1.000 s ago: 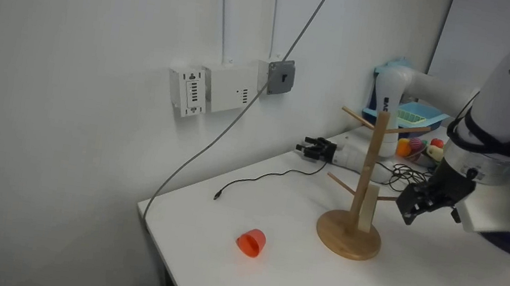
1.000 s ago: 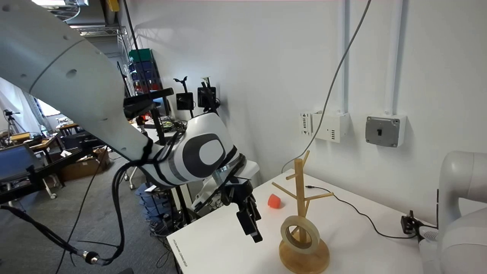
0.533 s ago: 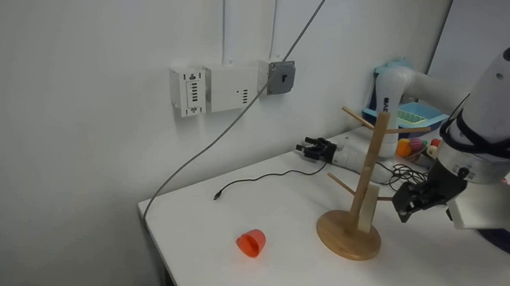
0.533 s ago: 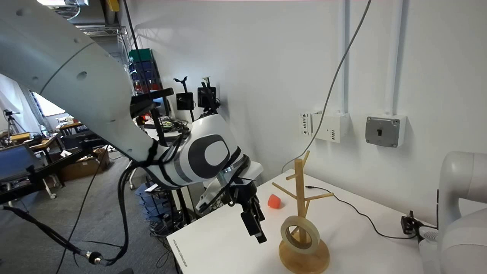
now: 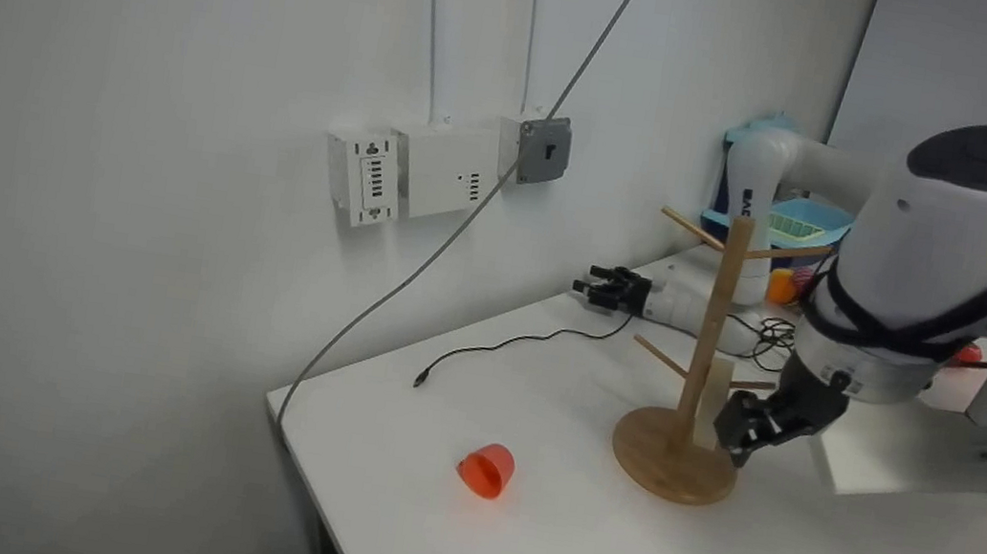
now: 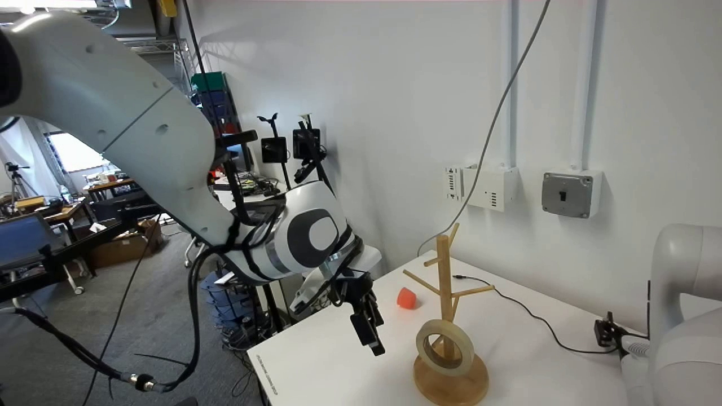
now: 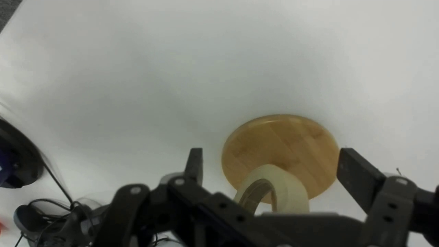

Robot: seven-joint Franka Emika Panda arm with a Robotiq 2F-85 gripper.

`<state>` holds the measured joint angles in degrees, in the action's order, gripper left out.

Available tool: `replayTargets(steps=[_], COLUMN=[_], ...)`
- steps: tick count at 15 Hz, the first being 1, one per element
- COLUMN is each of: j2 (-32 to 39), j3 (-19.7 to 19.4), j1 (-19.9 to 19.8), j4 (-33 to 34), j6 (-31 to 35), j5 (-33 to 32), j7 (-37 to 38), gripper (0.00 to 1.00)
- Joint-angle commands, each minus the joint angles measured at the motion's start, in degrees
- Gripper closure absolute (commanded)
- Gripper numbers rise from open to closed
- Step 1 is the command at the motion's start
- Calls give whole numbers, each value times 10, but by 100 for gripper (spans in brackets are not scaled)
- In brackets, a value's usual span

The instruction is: Remove the tape from wooden hanger

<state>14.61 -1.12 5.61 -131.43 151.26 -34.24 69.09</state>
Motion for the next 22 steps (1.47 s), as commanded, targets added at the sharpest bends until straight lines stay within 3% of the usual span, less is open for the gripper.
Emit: replayTargets(steps=[1,6,7,11,22], j2=[85,183,136,178,153], j3=[-25,-38,-35,-38,-65], j1=[57,133,114,138,117], j4=[79,190,129,176,159], j6=[12,-38,-5,-24,-23], j5=[-31,-5,-1,0,6], j7=[71,132,100,121,117], gripper=[0,0,0,0,0])
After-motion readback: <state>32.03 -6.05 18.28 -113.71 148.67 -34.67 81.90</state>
